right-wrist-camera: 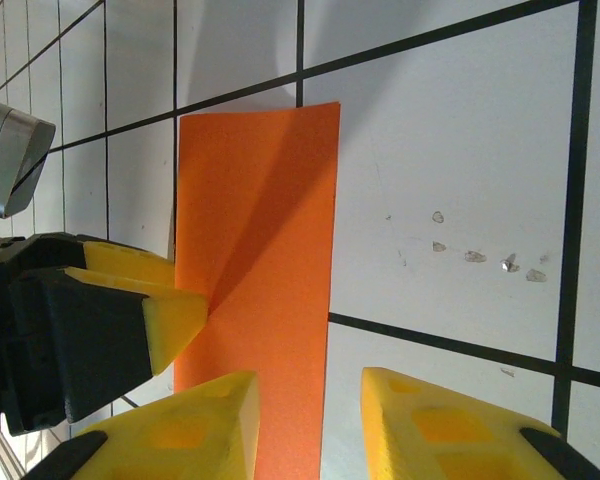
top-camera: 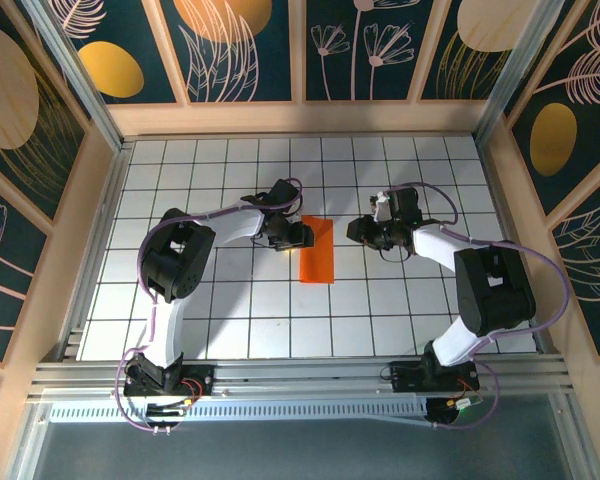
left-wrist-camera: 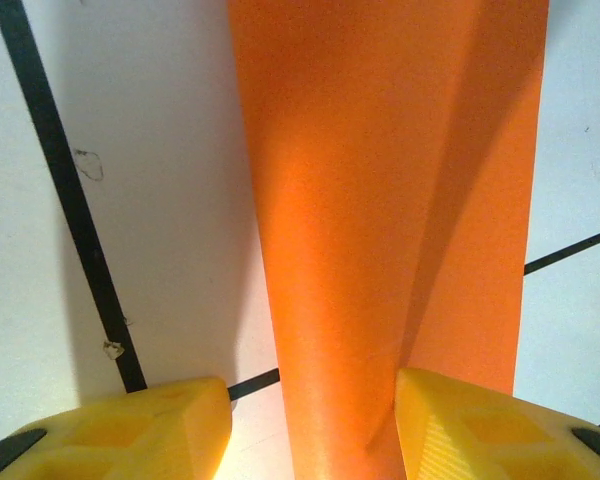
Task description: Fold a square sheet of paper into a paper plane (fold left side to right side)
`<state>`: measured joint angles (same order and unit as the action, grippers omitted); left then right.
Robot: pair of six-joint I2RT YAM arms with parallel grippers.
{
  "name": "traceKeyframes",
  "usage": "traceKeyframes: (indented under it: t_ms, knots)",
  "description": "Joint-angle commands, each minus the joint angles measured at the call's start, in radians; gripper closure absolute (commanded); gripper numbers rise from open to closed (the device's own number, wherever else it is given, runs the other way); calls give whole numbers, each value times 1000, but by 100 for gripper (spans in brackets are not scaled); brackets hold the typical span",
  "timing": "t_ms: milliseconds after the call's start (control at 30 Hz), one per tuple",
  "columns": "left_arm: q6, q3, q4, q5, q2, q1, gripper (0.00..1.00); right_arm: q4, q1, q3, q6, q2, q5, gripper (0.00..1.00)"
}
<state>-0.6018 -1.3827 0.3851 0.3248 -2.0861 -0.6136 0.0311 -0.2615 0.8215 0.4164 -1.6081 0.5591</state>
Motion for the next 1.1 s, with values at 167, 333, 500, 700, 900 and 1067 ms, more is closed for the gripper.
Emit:
traceKeyframes:
  t_ms: [167,333,500,700,900,1067]
  knots:
    - [20,41,-89,-61,-152,-32,50,-28,-17,-3,-10,-51,67,78]
    - [20,42,-89,-58,-152,-33,50,-35,-42,21,-7,-98,132,97]
    - [20,45,-89,-60,-149,-32,50,-79,-71,27,20,-148,183,100]
    - [20,45,-88,-61,-147,-33,50,-107,-103,30,32,-195,180,100]
    - [20,48,-91,-61,-144,-32,50,-76,-110,34,15,-232,146,100]
    - [18,62,-110,-64,-118,-33,50,-13,-107,33,-29,-252,84,100]
